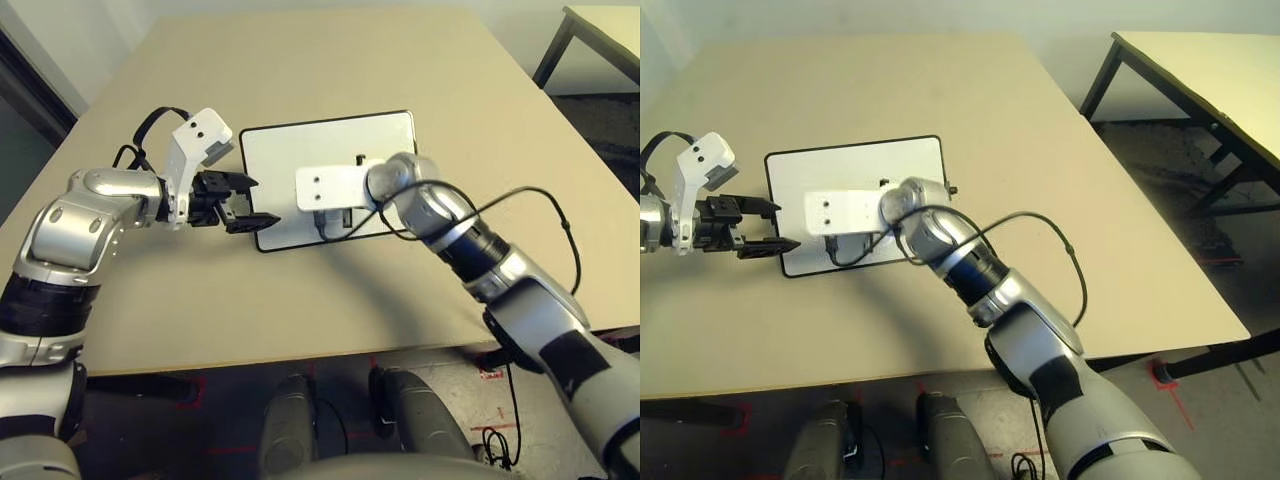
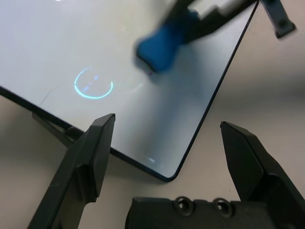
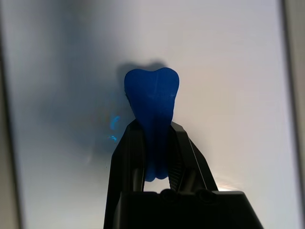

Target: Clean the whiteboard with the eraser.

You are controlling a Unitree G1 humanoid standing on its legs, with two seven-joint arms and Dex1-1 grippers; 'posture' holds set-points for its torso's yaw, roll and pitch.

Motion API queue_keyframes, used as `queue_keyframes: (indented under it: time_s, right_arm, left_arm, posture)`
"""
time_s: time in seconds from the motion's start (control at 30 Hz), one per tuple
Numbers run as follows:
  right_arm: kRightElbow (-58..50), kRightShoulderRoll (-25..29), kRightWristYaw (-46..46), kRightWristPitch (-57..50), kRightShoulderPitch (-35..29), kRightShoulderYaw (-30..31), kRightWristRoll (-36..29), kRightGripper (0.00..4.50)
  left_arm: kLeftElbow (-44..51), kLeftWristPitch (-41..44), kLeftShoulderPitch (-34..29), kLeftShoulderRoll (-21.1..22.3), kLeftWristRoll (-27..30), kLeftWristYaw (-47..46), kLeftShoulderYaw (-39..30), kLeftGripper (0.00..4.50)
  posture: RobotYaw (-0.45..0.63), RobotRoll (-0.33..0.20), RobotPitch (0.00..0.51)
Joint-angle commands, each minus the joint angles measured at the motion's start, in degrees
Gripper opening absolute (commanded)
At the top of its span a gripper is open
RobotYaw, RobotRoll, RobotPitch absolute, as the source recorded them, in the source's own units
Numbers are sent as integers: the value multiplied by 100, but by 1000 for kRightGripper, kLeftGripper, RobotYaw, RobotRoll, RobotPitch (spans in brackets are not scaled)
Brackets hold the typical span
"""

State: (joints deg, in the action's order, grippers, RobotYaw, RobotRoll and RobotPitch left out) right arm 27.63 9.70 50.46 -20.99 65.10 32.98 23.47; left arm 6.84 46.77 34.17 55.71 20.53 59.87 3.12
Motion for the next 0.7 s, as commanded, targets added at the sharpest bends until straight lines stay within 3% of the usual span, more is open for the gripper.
queue_keyframes:
  time_s: [0.03, 0.23, 0.53, 0.7]
  right_arm:
    - [-59, 103, 55, -23, -320, 132, 109, 599]
    - [-1072, 530, 554, -180, -899, 444, 336, 599]
    - [452, 135, -138, 366, 98, 217, 419, 599]
    - [207, 229, 122, 311, -153, 338, 410, 599]
  left_arm:
    - [58, 86, -76, 152, 6, 22, -80, 4500]
    - [109, 126, -130, 210, 54, 14, -108, 4500]
    - [73, 124, -73, 160, 53, 24, -57, 4500]
    - [117, 156, -105, 165, 79, 16, -82, 4500]
  posture:
    - [49, 0, 150]
    - [47, 0, 151]
    - [41, 0, 148]
    - [48, 0, 149]
